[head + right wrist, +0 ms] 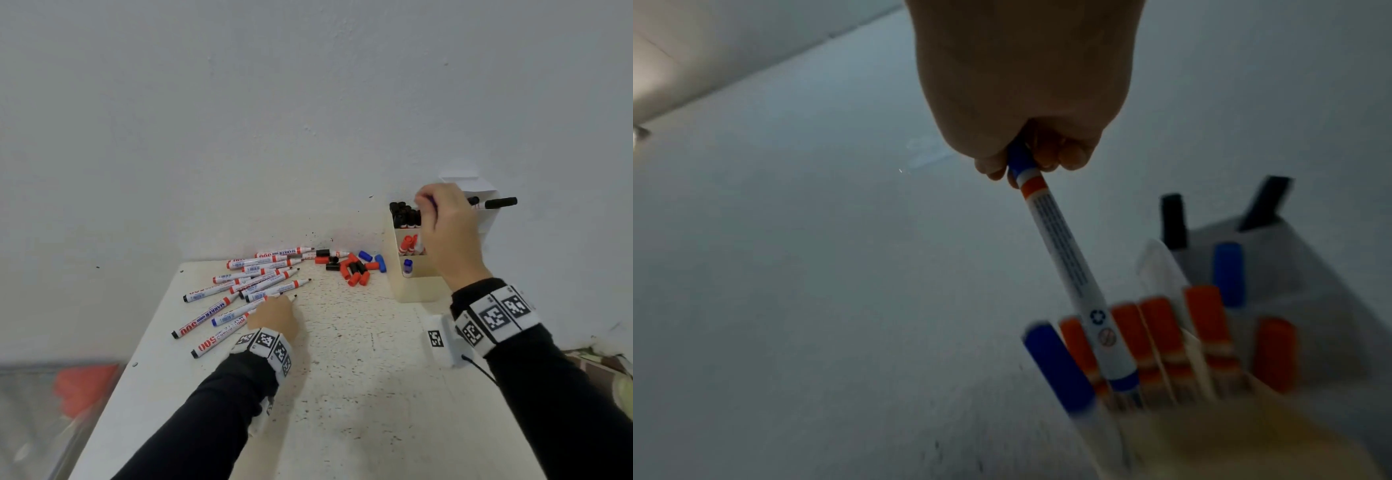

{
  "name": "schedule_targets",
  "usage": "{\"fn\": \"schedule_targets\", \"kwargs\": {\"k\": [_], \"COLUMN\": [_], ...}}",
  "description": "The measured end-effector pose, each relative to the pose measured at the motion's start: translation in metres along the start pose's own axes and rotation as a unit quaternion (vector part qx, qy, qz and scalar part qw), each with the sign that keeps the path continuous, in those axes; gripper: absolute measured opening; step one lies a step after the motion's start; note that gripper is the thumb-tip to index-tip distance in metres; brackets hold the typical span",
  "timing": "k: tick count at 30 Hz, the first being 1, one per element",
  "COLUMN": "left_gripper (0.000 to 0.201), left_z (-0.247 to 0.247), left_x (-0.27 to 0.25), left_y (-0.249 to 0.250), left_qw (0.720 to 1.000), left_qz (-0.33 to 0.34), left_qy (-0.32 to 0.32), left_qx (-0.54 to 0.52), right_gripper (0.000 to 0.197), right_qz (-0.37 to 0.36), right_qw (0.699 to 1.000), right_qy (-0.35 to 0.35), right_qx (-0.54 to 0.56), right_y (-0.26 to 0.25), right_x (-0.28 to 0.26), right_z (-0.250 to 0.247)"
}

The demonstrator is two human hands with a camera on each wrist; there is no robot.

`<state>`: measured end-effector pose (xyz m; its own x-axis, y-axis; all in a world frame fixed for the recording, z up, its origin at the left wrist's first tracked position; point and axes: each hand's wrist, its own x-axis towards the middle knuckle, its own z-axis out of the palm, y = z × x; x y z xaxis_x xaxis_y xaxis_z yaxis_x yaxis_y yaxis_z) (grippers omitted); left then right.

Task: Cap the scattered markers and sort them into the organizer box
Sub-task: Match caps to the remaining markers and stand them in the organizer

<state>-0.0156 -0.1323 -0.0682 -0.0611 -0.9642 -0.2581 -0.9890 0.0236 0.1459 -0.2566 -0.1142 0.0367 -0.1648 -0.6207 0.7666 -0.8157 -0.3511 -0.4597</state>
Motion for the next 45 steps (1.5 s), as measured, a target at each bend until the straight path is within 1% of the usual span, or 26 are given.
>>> {"fn": "schedule_targets", "kwargs": {"k": [2, 5, 6, 8, 10, 12, 13, 14, 16, 18, 19, 20, 21, 23, 24, 25, 27, 28, 30, 31, 33, 36, 39, 45], "left_gripper": [0.027, 0.022, 0.022, 0.022, 0.027, 0.032, 0.033, 0.032, 0.028, 0.024, 0.024, 0.025, 0.028, 0.033, 0.033, 0.032, 0.031, 0.032, 0.036, 0.038, 0.036, 0.035, 0.036, 0.034], "left_z": [0.002, 0.002, 0.002, 0.004, 0.004, 0.005, 0.005, 0.006, 0.007, 0.009, 0.009, 0.01, 0.01, 0.012, 0.012, 0.012, 0.01, 0.009, 0.006, 0.006, 0.006, 0.006, 0.009, 0.01], "left_x": [0.003, 0.003, 0.002, 0.0, -0.004, -0.006, -0.006, -0.005, -0.002, 0.002, 0.002, 0.003, 0.004, 0.006, 0.006, 0.006, 0.005, 0.006, 0.007, 0.008, 0.011, 0.013, 0.015, 0.019], "left_y": [-0.003, -0.004, -0.004, -0.005, -0.006, -0.007, -0.008, -0.008, -0.008, -0.008, -0.008, -0.007, -0.007, -0.007, -0.007, -0.007, -0.005, -0.004, 0.0, 0.001, 0.005, 0.009, 0.01, 0.009], "left_qw": [1.0, 1.0, 1.0, 0.999, 0.998, 0.998, 0.997, 0.997, 0.998, 0.998, 0.998, 0.998, 0.998, 0.998, 0.998, 0.998, 0.997, 0.996, 0.994, 0.992, 0.99, 0.987, 0.988, 0.988], "left_qz": [0.0, 0.005, 0.006, 0.004, -0.003, -0.007, -0.008, -0.01, -0.02, -0.033, -0.037, -0.039, -0.038, -0.032, -0.028, -0.025, -0.018, -0.015, -0.006, 0.003, 0.017, 0.017, 0.02, 0.02], "left_qy": [-0.013, -0.014, -0.007, 0.023, 0.052, 0.068, 0.07, 0.071, 0.065, 0.055, 0.051, 0.047, 0.045, 0.043, 0.047, 0.054, 0.075, 0.087, 0.111, 0.118, 0.123, 0.121, 0.107, 0.094], "left_qx": [-0.004, -0.015, -0.019, -0.026, -0.019, -0.005, -0.005, -0.009, -0.02, -0.019, -0.019, -0.021, -0.022, -0.021, -0.019, -0.016, -0.01, -0.008, -0.021, -0.037, -0.069, -0.099, -0.112, -0.12], "right_gripper": [0.013, 0.013, 0.014, 0.017, 0.018, 0.018, 0.018, 0.018, 0.017, 0.016, 0.017, 0.018, 0.019, 0.021, 0.021, 0.018, 0.013, 0.015, 0.024, 0.03, 0.041, 0.051, 0.055, 0.046], "right_qz": [0.023, 0.045, 0.057, 0.108, 0.172, 0.203, 0.206, 0.2, 0.162, 0.092, 0.047, 0.006, -0.024, -0.05, -0.043, -0.022, 0.047, 0.083, 0.146, 0.16, 0.147, 0.084, 0.055, 0.039], "right_qw": [0.999, 0.993, 0.99, 0.982, 0.97, 0.96, 0.96, 0.965, 0.983, 0.996, 0.998, 0.998, 0.997, 0.995, 0.993, 0.989, 0.975, 0.965, 0.93, 0.909, 0.882, 0.857, 0.843, 0.862], "right_qy": [-0.032, -0.105, -0.127, -0.155, -0.171, -0.191, -0.188, -0.171, -0.089, 0.01, 0.044, 0.059, 0.055, 0.003, -0.038, -0.086, -0.183, -0.23, -0.336, -0.384, -0.443, -0.486, -0.498, -0.446], "right_qx": [-0.006, -0.021, -0.022, -0.012, 0.023, 0.034, 0.031, 0.023, 0.002, 0.001, 0.011, 0.027, 0.048, 0.092, 0.107, 0.117, 0.115, 0.095, 0.037, 0.006, -0.065, -0.148, -0.195, -0.239], "right_y": [0.016, 0.036, 0.04, 0.047, 0.051, 0.052, 0.053, 0.051, 0.044, 0.031, 0.023, 0.014, 0.005, -0.008, -0.013, -0.016, -0.016, -0.012, -0.002, 0.002, 0.009, 0.014, 0.019, 0.025], "right_x": [-0.016, -0.041, -0.049, -0.06, -0.067, -0.071, -0.072, -0.073, -0.072, -0.071, -0.07, -0.069, -0.07, -0.073, -0.075, -0.078, -0.081, -0.08, -0.075, -0.073, -0.068, -0.06, -0.055, -0.055], "right_z": [0.003, 0.015, 0.019, 0.026, 0.03, 0.035, 0.037, 0.038, 0.039, 0.04, 0.041, 0.042, 0.044, 0.052, 0.056, 0.061, 0.074, 0.083, 0.099, 0.107, 0.119, 0.133, 0.15, 0.17]}}
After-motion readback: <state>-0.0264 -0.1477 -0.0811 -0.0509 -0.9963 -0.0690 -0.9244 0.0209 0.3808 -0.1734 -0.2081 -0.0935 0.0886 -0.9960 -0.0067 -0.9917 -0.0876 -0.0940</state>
